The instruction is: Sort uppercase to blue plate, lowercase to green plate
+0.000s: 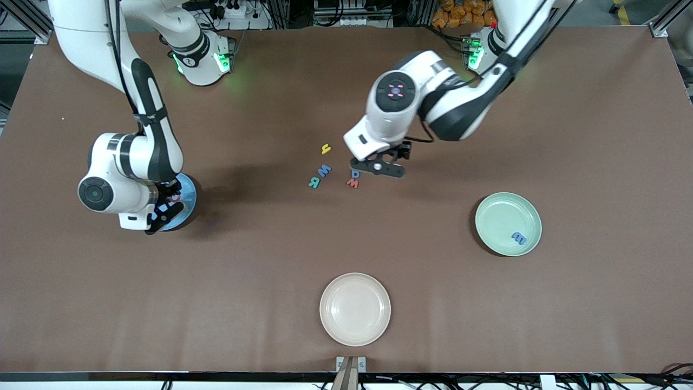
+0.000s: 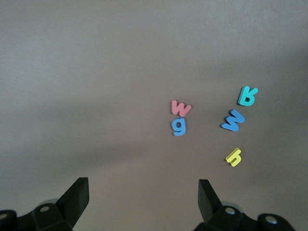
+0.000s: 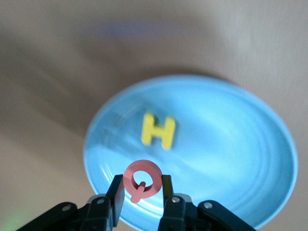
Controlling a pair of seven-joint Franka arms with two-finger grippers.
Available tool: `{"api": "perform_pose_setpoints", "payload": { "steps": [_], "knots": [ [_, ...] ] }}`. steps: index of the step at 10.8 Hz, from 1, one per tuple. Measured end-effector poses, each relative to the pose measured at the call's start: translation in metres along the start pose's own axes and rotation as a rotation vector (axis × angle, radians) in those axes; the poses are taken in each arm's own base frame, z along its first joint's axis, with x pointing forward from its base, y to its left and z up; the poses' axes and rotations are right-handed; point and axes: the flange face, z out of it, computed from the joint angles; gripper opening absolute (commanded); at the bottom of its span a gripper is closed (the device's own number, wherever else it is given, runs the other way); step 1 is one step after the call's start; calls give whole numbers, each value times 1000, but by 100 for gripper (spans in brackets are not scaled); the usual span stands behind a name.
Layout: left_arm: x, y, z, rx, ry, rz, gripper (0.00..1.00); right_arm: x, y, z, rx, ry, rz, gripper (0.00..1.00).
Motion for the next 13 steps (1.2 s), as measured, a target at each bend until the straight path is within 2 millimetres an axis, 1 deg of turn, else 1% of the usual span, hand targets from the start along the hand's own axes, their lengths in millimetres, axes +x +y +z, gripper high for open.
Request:
{"api": "perform_pose_setpoints", "payload": {
  "steps": [1,2,3,5,6,7,8,11,13],
  "knots": [
    [-9,16,17,29,13,0,100,-12,8,8,13,-11,11,72],
    [-13,28,31,45,24,5,100,-19,13,13,22,-16,19,78],
    [-13,34,42,41,27,10,100,-20,14,15,24,-17,23,80],
    [-11,37,64,34,20,13,100,-12,8,10,15,-9,28,89],
    [-9,38,77,47,34,1,100,-1,1,5,7,1,39,90],
    [-7,39,89,48,45,-18,100,15,-11,-3,-2,15,60,97],
    [-6,40,99,38,43,-31,100,32,-26,-10,-10,30,86,100],
    [-14,45,123,-8,55,-49,93,79,-72,-40,-31,91,139,100],
    [-14,41,138,-14,77,-50,85,103,-103,-56,-33,125,162,100]
  ]
}}
